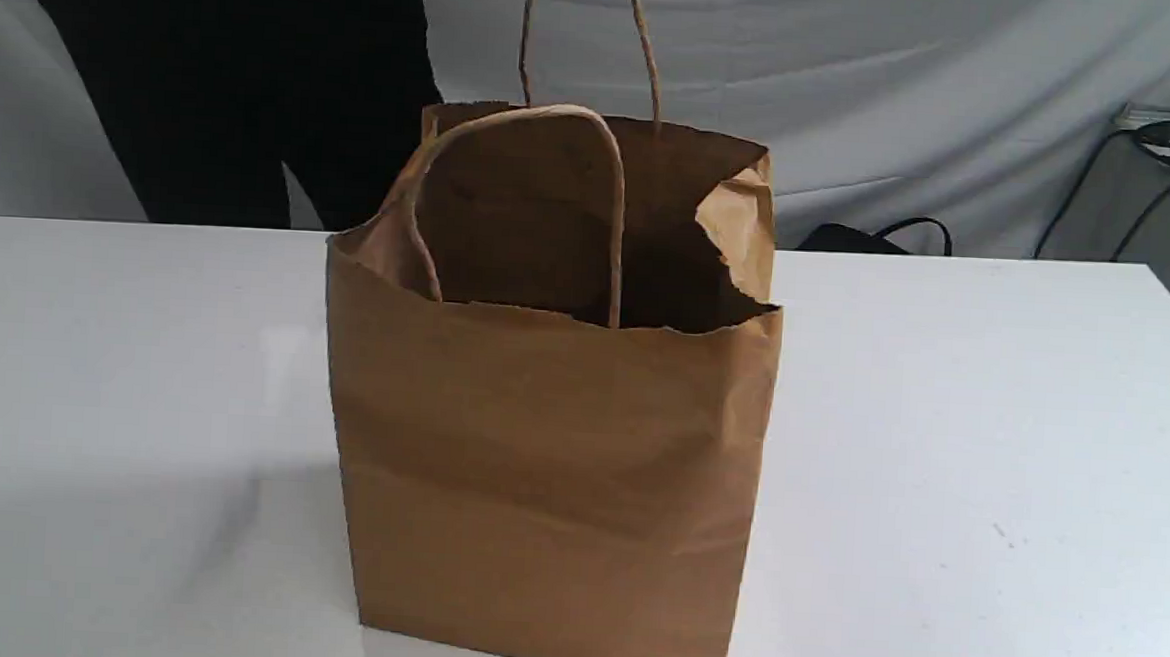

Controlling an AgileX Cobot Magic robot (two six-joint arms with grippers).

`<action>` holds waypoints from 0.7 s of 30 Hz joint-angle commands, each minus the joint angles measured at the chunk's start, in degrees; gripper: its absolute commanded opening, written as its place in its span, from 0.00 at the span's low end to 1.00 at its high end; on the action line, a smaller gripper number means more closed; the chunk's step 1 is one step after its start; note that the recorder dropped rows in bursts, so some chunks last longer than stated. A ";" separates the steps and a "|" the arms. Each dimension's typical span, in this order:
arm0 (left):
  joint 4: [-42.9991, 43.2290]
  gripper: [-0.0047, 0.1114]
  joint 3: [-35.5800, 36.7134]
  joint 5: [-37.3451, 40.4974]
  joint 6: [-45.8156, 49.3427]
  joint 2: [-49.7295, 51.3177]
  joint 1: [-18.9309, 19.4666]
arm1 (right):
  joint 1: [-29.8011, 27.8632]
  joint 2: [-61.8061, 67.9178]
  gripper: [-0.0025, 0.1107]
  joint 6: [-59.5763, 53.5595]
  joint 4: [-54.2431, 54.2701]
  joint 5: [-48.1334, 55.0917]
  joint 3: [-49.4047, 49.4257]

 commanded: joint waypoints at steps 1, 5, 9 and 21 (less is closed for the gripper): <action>-0.28 0.04 0.36 -0.18 -0.05 -0.24 0.13 | -3.56 -4.94 0.02 -0.06 0.31 -1.77 4.43; -0.28 0.04 0.36 -0.18 -0.05 -0.24 0.13 | -7.20 -9.30 0.02 -0.06 -0.35 -1.82 8.13; -0.28 0.04 0.36 -0.18 -0.05 -0.24 0.13 | -9.81 -10.24 0.02 0.60 -0.22 -2.16 9.26; -0.28 0.04 0.36 -0.06 -0.08 -0.24 0.13 | -9.59 -10.24 0.02 0.13 -1.07 -6.32 9.15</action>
